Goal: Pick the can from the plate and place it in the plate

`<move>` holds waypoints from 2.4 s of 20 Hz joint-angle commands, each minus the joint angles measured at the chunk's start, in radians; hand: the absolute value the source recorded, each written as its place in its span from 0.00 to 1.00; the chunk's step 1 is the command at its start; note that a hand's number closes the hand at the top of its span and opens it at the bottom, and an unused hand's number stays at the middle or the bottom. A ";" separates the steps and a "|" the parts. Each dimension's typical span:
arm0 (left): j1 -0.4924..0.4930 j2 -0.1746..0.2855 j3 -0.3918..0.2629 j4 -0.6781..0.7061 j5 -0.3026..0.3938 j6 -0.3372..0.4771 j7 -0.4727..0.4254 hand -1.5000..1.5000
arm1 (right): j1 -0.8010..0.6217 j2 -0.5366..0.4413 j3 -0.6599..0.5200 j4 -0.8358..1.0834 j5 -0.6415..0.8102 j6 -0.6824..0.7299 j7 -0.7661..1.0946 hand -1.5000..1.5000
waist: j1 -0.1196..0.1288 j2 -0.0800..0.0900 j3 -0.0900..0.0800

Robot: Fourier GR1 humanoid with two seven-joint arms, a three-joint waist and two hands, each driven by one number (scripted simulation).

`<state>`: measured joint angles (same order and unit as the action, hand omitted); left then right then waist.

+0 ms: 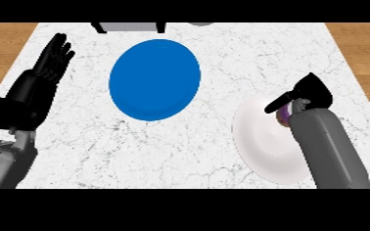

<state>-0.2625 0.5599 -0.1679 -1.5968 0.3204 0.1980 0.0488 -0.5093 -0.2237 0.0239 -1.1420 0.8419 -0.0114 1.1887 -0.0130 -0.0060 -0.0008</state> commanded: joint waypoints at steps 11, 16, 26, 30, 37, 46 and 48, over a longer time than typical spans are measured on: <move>-0.025 -0.048 0.051 0.008 -0.035 -0.049 0.020 0.50 | 0.100 0.044 -0.109 0.052 0.011 0.029 0.032 0.00 | 0.011 0.006 0.001; -0.039 -0.056 0.053 0.048 -0.059 -0.084 -0.007 0.50 | 0.066 0.069 -0.129 0.189 0.074 -0.007 0.017 0.00 | 0.020 0.010 0.001; 0.015 -0.105 0.062 0.003 -0.095 -0.087 0.005 0.50 | 0.073 0.003 -0.058 0.166 0.348 -0.184 -0.072 1.00 | 0.022 0.007 0.001; -0.074 -0.120 0.035 0.017 -0.078 -0.107 0.022 0.50 | -0.125 -0.057 0.074 0.176 0.294 0.008 -0.488 1.00 | 0.124 0.041 0.006; -0.110 -0.139 -0.004 -0.003 -0.079 -0.136 0.006 0.50 | -0.254 -0.072 0.221 0.139 0.241 0.059 -0.942 1.00 | 0.221 0.077 0.013; -0.125 -0.144 0.003 0.016 -0.095 -0.114 0.011 0.50 | -0.371 -0.095 0.150 0.127 -0.086 0.167 -1.582 1.00 | 0.174 0.070 0.015; -0.133 -0.144 0.009 0.017 -0.081 -0.122 0.020 0.50 | -0.394 -0.096 0.119 0.158 -0.173 0.243 -1.700 1.00 | 0.168 0.068 0.012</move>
<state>-0.3854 0.4176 -0.1658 -1.5845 0.2363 0.0724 0.0620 -0.8604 -0.3175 0.1821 -1.0064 0.8078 0.1469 -0.2838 0.1663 0.0640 0.0126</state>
